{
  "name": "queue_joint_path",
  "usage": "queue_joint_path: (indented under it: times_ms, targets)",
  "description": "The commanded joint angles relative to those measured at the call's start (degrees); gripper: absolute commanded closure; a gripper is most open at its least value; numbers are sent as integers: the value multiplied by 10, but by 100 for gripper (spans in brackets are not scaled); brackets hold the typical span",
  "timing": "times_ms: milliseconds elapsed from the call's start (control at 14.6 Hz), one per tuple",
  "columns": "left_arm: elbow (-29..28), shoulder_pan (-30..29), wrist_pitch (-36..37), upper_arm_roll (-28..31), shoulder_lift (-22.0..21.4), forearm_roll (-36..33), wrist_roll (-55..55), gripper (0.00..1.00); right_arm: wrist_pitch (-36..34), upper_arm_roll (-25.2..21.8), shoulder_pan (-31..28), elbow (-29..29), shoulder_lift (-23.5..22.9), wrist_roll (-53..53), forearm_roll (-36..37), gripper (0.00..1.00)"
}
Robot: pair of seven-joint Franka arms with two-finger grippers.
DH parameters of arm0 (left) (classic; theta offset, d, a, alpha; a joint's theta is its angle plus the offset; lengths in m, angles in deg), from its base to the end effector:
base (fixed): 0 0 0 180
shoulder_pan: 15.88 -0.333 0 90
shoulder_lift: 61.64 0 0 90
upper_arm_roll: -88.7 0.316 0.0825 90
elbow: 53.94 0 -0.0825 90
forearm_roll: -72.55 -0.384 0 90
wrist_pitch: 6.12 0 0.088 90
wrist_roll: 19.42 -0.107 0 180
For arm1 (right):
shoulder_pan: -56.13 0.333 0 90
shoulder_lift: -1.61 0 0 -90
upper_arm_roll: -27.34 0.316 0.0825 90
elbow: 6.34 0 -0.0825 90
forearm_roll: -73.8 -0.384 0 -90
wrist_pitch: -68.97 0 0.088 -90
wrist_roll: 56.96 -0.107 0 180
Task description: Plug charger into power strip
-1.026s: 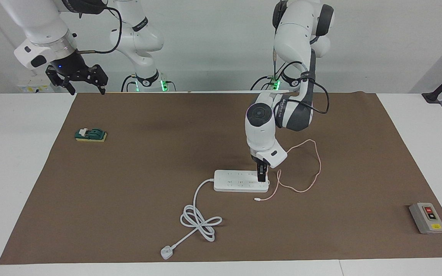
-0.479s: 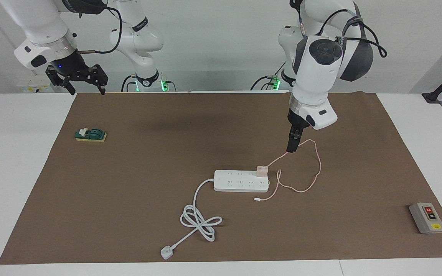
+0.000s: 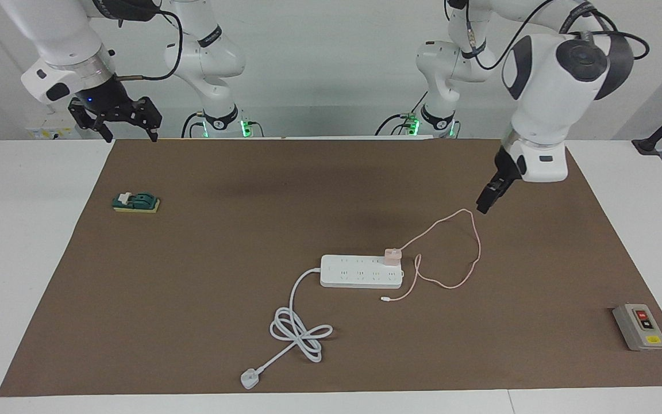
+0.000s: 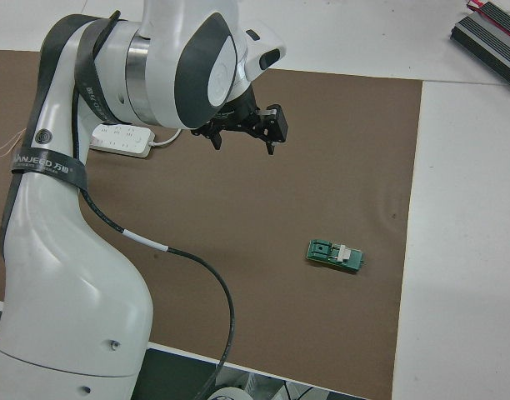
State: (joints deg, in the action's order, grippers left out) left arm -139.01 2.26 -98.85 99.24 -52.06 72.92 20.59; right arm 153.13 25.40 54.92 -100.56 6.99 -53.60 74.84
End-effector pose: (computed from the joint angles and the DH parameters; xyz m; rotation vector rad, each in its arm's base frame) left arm 0.6005 -0.0897 0.5736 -2.9843 -0.8647 0.0286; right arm 0.5128 -0.0312 0.6318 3.1286 0.0044 -0.1291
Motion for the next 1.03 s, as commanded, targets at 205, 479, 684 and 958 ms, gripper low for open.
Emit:
queue_joint_path:
  times_ms: [205,479,684,958]
  targets:
    - [-14,-100,2,-7,-21,7,-249,0,-4,7,-10,-8,9,-7,2,0]
    - [-18,-117,9,-6,-25,7,-249,0,-4,6,-10,-8,9,-6,2,0]
    - [-42,-117,6,-5,-47,6,-250,0,-4,7,-11,-8,9,-6,2,0]
    - [-42,-111,54,-7,-66,-3,-286,0,-4,7,-10,-10,9,-7,2,0]
